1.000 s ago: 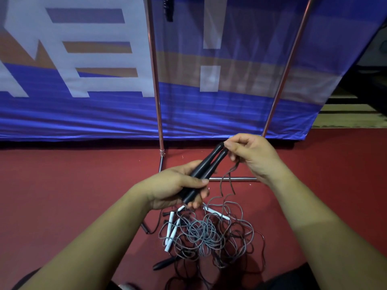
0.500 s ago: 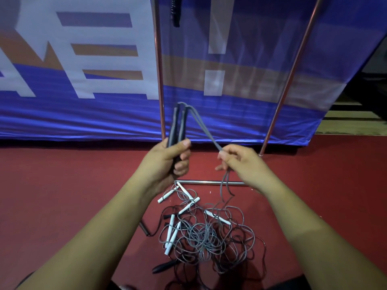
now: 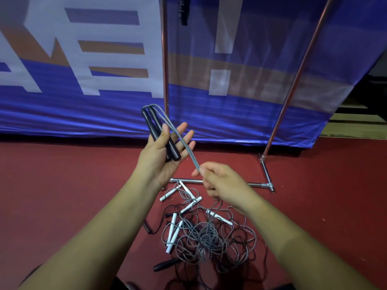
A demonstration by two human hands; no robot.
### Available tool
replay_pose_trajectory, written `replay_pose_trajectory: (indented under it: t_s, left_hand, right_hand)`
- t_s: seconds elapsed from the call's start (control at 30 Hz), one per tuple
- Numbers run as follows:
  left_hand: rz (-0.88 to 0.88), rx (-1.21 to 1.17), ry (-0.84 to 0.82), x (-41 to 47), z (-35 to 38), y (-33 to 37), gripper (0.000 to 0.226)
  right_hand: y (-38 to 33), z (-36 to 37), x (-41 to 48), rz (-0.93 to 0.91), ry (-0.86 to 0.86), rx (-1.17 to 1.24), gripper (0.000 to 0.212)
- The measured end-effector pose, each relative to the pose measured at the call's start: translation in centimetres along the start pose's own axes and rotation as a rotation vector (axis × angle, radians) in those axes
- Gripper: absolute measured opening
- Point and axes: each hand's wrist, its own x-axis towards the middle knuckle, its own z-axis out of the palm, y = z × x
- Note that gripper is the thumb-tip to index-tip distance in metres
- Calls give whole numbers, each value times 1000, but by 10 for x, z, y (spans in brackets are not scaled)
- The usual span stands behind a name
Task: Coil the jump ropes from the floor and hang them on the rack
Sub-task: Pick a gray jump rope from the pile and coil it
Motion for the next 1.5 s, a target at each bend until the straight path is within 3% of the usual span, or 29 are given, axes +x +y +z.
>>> replay_pose_trajectory:
  t_s: [0.07, 0.17, 0.33, 0.47, 0.6, 0.73, 0.9, 1.17, 1.3, 1.4, 1.5]
  left_hand:
    - [-19, -7, 30, 1, 1, 2, 51]
    - [-15, -8, 42, -1, 2, 6, 50]
    - [43, 21, -42, -5, 3, 4, 43]
    - [44, 28, -140, -6, 1, 3, 45]
    - [96, 99, -14, 3, -6, 8, 34]
    - [136, 252, 90, 14, -14, 12, 3]
    - [154, 604, 200, 22, -28, 4, 24]
    - [130, 1138, 51, 19, -30, -11, 19]
    - [-63, 1177, -130, 11, -25, -17, 17]
    - [-194, 1244, -286, 7, -25, -17, 17]
    - [-260, 1199, -317, 5, -24, -14, 20]
  right_hand:
    - [0, 3, 0, -41, 34, -67, 15]
    - [1, 10, 3, -102, 37, -97, 6]
    - [-1, 17, 0, -27, -93, 68, 18]
    - [-6, 25, -5, -49, -140, -98, 24]
    - [-5, 24, -8, -33, -129, -193, 20]
    - [-14, 15, -13, -78, -123, -286, 7]
    - [-29, -3, -23, -52, -258, -228, 13]
    - [-45, -48, -25, -86, -86, -163, 3]
    - [-45, -67, -18, -192, 261, -361, 6]
    - [-44, -73, -17, -242, 345, -488, 7]
    - [-41, -83, -15, -202, 405, -597, 24]
